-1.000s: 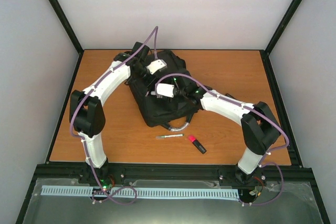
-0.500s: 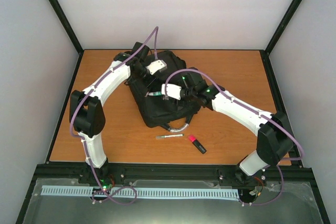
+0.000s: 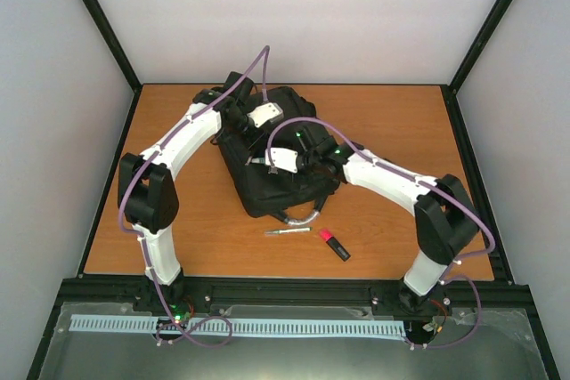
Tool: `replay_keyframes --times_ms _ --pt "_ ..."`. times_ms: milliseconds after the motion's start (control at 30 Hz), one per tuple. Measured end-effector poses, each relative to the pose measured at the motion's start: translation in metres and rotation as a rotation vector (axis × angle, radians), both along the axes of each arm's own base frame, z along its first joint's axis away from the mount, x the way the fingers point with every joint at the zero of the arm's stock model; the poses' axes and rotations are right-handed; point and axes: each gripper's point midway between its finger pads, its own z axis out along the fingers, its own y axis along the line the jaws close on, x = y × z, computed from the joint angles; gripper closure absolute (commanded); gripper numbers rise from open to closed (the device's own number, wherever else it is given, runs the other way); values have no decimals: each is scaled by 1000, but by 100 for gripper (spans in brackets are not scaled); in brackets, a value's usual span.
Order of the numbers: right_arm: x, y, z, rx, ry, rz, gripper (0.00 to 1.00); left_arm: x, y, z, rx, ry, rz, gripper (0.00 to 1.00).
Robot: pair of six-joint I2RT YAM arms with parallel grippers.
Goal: Pack the student bag
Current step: Place the stationery in the student bag.
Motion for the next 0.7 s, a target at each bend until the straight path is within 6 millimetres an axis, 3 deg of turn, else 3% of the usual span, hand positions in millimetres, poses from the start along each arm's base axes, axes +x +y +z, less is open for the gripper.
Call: replay_keyframes --times_ms 133,433,567,700 --pt "9 14 -14 -32 -26 12 97 -1 0 0 0 2 -4 98" --pt "64 22 -26 -95 -241 -123 95 1 2 1 -1 -2 -5 98" --pt "65 20 -23 -92 -240 -146 87 0 2 1 -2 -1 -6 99" --pt "48 11 -19 -92 -158 -137 74 -2 0 2 -5 6 -12 99"
